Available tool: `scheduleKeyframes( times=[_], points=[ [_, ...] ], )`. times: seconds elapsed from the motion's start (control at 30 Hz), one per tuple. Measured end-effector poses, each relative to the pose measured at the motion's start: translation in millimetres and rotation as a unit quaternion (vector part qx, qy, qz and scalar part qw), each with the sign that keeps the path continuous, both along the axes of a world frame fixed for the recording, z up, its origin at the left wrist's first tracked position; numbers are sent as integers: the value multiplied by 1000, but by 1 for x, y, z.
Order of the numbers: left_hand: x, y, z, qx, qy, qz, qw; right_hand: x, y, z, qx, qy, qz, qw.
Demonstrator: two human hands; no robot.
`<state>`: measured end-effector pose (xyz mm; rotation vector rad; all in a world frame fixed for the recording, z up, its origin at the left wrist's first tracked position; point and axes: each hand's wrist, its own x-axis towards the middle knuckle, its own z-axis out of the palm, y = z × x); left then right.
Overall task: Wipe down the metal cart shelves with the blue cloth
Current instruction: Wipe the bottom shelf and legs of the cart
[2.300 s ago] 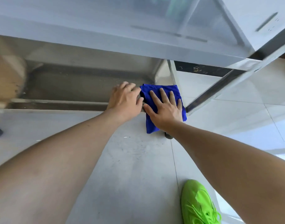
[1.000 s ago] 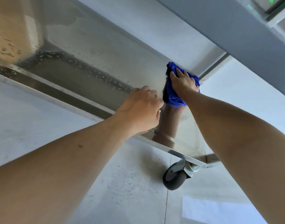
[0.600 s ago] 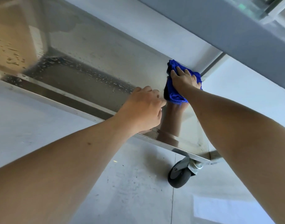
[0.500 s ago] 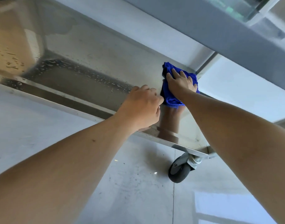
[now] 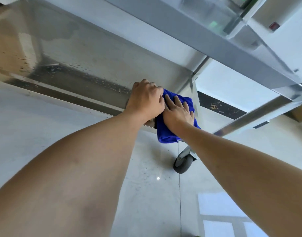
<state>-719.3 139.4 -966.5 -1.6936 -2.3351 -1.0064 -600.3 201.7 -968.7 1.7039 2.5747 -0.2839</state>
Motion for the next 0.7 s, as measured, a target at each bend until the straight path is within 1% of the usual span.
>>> scheduleKeyframes(
  times=[0.13, 0.3, 0.53, 0.63, 0.7],
  points=[
    [-6, -9, 9, -11, -33, 28, 999, -15, -37, 4, -2, -1, 19, 1000],
    [-43, -33, 19, -17, 11, 61, 998, -41, -55, 9, 7, 1, 48, 999],
    [-99, -89, 7, -75, 63, 111, 989, -90, -66, 11, 25, 2, 102, 994],
    [-116, -106, 6, -72, 69, 135, 986, -111, -63, 12, 23, 9, 110, 994],
    [-119, -112, 5, -81, 77, 131, 985, -125, -59, 11, 22, 11, 113, 993]
  ],
)
